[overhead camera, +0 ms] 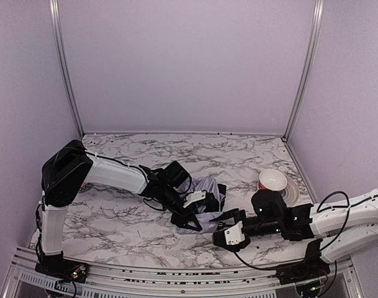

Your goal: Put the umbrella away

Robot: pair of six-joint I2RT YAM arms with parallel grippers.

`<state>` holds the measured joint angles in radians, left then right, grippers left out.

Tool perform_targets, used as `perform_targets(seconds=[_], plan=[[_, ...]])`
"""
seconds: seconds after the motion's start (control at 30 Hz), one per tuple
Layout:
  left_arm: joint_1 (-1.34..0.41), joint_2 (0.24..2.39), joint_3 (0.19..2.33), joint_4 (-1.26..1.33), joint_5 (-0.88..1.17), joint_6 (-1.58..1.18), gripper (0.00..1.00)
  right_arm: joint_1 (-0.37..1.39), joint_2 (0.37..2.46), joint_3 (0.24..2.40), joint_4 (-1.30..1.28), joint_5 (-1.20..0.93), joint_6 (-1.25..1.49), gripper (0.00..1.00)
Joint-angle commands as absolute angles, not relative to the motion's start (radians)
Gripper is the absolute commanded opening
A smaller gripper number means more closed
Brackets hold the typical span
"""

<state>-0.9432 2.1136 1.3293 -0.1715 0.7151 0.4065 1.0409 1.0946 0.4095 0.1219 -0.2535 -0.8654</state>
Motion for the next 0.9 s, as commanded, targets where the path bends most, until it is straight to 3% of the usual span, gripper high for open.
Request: perform_targets(seconds=[0.0, 0.27, 0.53, 0.7, 0.87], plan=[[-0.955, 2.237, 1.272, -0.485, 0.660, 0.357, 0.38, 1.087, 1.224, 0.413, 0.339, -0.045, -1.000, 0.74], [-0.952, 2.243, 1.283, -0.506, 0.659, 0.371, 0.38, 1.086, 1.402, 0.439, 0.431, 0.104, -1.051, 0.77], [-0.950, 2.249, 1.290, -0.539, 0.694, 0.414, 0.38, 1.087, 1.518, 0.467, 0.392, 0.154, -1.053, 0.67], [-0.947, 2.253, 1.297, -0.569, 0.703, 0.443, 0.39, 1.086, 1.574, 0.504, 0.358, 0.200, -1.061, 0.52], [-0.942, 2.230, 1.288, -0.577, 0.725, 0.477, 0.42, 1.087, 1.591, 0.521, 0.319, 0.205, -1.059, 0.27]])
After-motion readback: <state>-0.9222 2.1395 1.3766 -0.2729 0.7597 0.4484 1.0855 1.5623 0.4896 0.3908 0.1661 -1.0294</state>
